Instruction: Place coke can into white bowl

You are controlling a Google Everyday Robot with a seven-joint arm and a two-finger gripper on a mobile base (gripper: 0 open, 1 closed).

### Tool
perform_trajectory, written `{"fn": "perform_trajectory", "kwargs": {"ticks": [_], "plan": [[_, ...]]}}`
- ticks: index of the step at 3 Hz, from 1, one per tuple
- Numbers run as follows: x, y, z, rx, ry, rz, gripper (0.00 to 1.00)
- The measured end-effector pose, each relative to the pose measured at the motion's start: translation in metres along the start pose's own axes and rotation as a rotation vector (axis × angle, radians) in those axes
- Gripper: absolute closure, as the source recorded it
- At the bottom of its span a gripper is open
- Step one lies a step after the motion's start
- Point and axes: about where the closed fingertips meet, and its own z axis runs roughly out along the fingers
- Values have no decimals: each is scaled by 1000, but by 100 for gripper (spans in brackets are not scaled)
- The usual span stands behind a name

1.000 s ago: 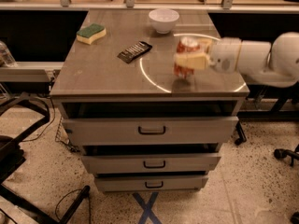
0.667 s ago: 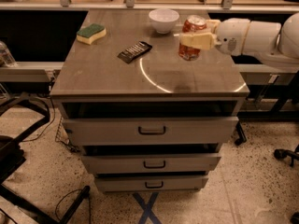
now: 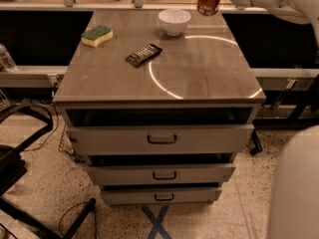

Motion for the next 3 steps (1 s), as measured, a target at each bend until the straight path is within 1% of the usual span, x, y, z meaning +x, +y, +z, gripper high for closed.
{"fn": "perform_trajectory", "kwargs": {"ticks": [1, 2, 3], "plan": [[-12, -30, 31, 68, -41, 31, 100], [-23, -34, 29, 78, -58, 23, 100], [-20, -34, 35, 77, -58, 23, 100]]}}
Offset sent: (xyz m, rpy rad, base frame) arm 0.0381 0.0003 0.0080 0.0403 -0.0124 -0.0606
